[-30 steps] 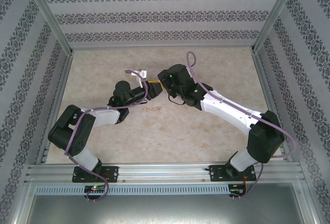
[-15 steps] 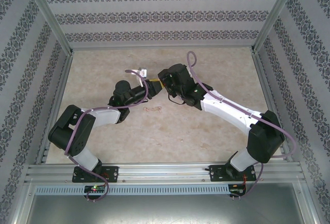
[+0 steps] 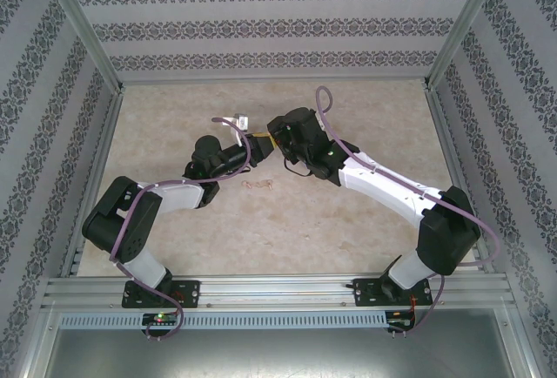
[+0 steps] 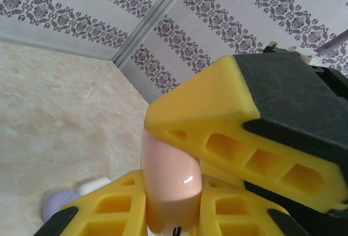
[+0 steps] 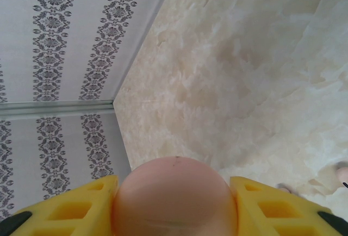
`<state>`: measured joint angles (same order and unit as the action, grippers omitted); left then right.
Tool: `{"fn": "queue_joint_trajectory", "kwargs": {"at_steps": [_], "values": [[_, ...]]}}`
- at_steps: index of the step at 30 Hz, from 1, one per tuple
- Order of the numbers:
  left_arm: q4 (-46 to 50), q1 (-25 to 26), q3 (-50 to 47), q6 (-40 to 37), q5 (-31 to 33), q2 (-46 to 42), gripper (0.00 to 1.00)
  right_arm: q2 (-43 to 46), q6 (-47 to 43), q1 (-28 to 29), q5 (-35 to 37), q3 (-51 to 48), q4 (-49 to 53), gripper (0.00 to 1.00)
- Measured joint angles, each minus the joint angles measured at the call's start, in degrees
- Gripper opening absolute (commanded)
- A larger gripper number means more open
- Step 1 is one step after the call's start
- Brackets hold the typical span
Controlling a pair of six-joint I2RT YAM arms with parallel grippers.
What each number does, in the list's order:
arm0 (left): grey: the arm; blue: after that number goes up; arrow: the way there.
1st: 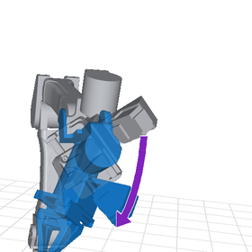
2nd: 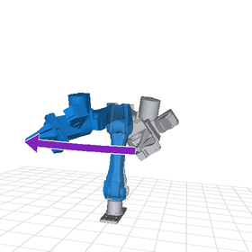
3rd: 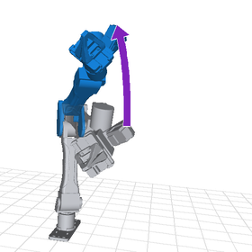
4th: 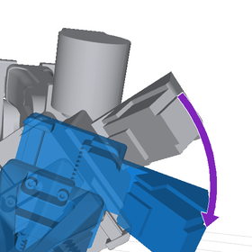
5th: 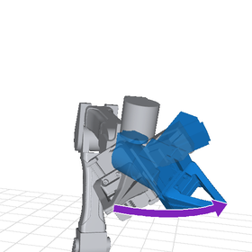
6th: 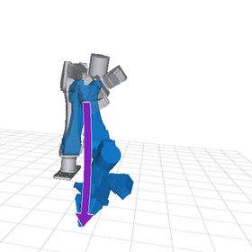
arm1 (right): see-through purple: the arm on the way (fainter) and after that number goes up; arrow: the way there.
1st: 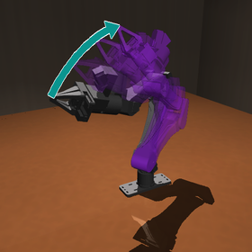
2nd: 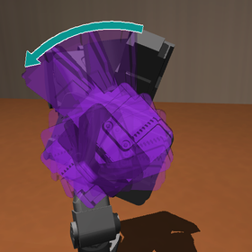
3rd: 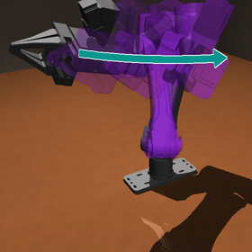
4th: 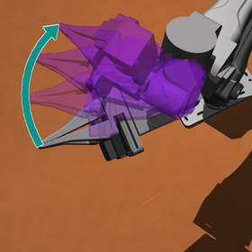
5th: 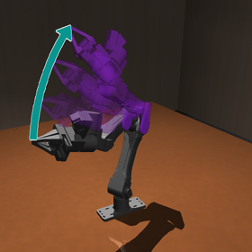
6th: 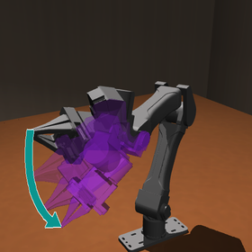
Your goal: Insert the wireless bluetooth earbuds into the charging case
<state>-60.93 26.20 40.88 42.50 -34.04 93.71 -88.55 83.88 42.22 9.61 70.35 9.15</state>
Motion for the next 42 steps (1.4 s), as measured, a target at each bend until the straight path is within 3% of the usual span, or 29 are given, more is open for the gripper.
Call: {"fn": "queue_joint_trajectory", "kwargs": {"at_steps": [3,7,17,27,34,42], "values": [[0.1,0.0,0.1,0.1,0.0,0.0,0.00,0.1,-0.2,-0.2,-0.2,0.0,0.0,0.72],[0.7,0.0,0.3,0.1,0.2,0.0,0.00,2.1,-1.2,-1.7,-0.7,0.0,-1.0,0.82],[8.1,0.0,0.6,-1.7,-0.7,-3.3,0.00,16.6,-9.1,-9.2,-2.0,-3.6,-1.2,0.82],[19.8,0.0,4.9,-8.1,-5.5,-10.8,0.00,27.6,-32.0,-15.5,-11.8,-14.1,1.6,0.81],[25.6,0.0,7.8,-10.4,-11.6,-11.1,0.00,31.3,-47.9,-15.5,-21.4,-20.2,0.7,0.81],[27.2,0.0,8.3,-10.4,-16.5,-11.1,0.00,26.8,-55.0,-14.9,-30.2,-20.6,-3.1,0.79]]}}
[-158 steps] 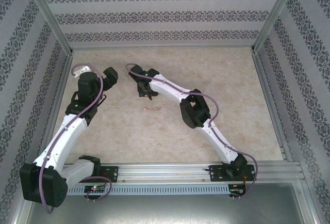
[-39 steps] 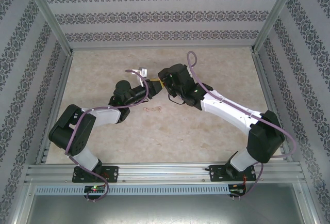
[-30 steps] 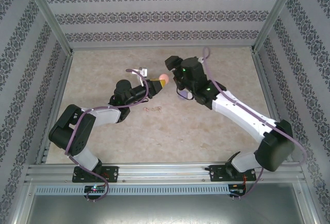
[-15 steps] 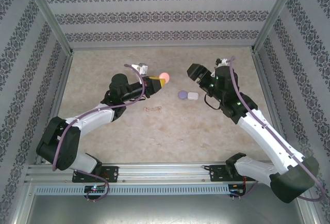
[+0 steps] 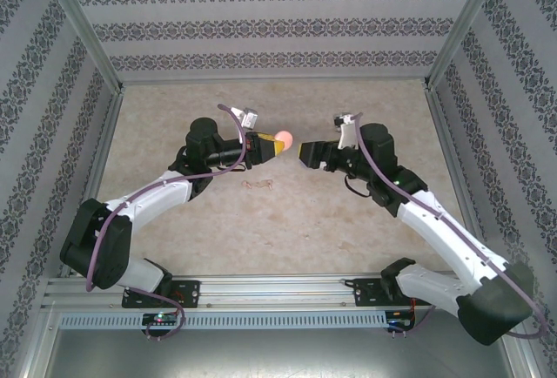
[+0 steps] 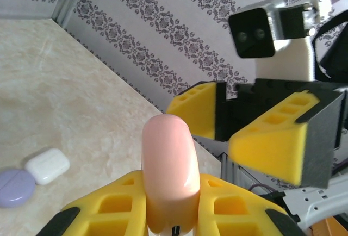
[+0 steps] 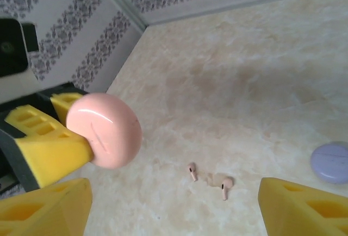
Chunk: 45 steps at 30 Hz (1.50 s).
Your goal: Insert the wireless bluetooth earbuds into the charging case
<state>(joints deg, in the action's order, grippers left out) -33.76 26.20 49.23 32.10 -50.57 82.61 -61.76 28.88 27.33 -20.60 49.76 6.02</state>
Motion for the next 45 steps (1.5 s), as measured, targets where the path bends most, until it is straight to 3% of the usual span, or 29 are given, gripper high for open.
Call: {"fn": "queue_joint_trajectory", "kwargs": {"at_steps": [23,34,45], "values": [[1.1,0.0,0.0,0.0,-1.2,0.0,0.00,-7.8,-2.3,0.9,-2.5,4.0,-3.5,0.72],[0.9,0.1,0.0,0.7,-3.2,-3.4,0.00,-11.4,-0.1,-4.5,-1.1,1.4,-6.3,0.67],[0.7,0.1,0.0,0.7,-4.5,-3.6,0.00,-2.5,1.0,-4.7,-9.6,-2.2,-7.2,0.66]]}}
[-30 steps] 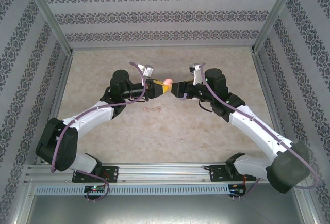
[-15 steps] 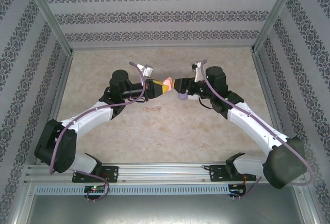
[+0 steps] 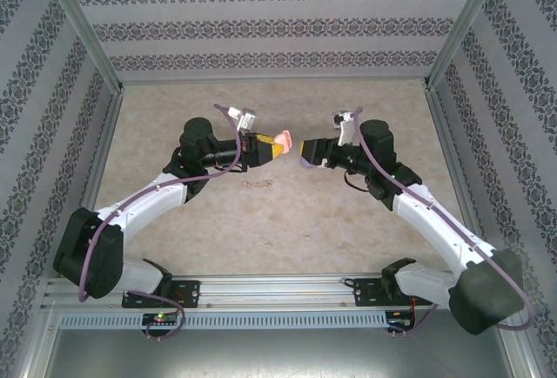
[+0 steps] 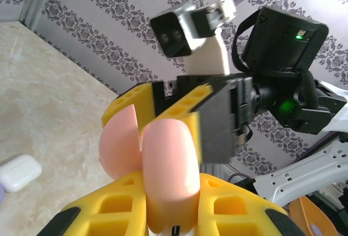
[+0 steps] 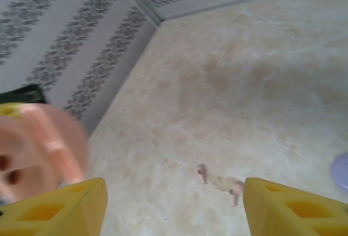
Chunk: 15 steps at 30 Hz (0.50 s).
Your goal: Insert the wireless bluetooth earbuds into the charging case
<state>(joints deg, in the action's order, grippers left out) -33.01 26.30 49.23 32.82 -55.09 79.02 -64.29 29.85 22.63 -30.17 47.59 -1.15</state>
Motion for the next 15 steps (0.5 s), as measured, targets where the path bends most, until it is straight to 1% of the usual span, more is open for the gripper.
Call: {"fn": "queue_joint_trajectory", "kwargs": {"at_steps": [5,8,15], "values": [[0.0,0.0,0.0,0.3,-0.9,0.0,0.00,1.6,0.3,0.0,-4.2,0.0,-1.9,0.62],[0.0,0.0,0.0,0.5,-1.5,0.0,0.00,1.4,0.7,0.1,-5.2,0.0,-2.3,0.59],[0.0,0.6,0.3,0.6,-1.7,0.2,0.00,-0.9,1.5,2.0,-5.5,0.3,-3.3,0.59]]}}
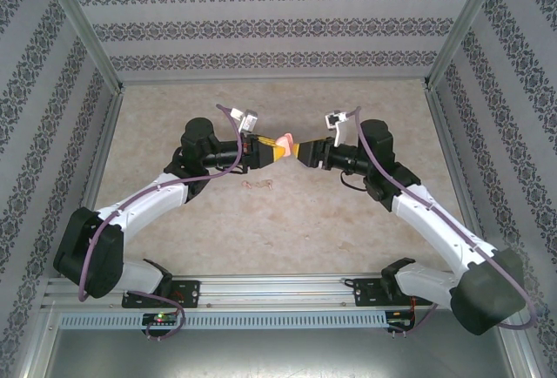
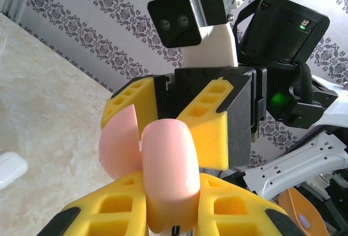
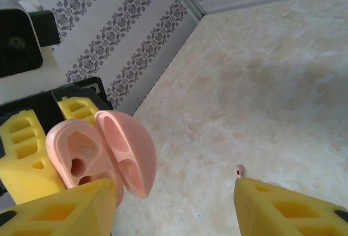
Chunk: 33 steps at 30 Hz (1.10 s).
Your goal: Insert the wireless bluetooth earbuds into the charging case
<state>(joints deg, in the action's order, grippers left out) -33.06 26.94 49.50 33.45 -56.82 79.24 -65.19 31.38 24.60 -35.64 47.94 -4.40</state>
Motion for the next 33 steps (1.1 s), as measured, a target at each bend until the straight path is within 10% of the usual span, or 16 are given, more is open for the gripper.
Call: {"fn": "queue_joint_trajectory", "kwargs": {"at_steps": [16,24,33], "values": [[-0.6,0.5,0.4,0.0,0.5,0.8,0.00,-2.6,0.3,0.4,0.2,0.7,-2.0,0.31],[-0.8,0.5,0.5,0.0,1.4,1.3,0.00,-3.1,1.4,0.5,-1.4,1.1,-2.8,0.00],[-0.7,0.6,1.2,0.0,2.0,1.9,0.07,-3.1,2.4,0.6,-0.8,1.1,-3.4,0.00]]}}
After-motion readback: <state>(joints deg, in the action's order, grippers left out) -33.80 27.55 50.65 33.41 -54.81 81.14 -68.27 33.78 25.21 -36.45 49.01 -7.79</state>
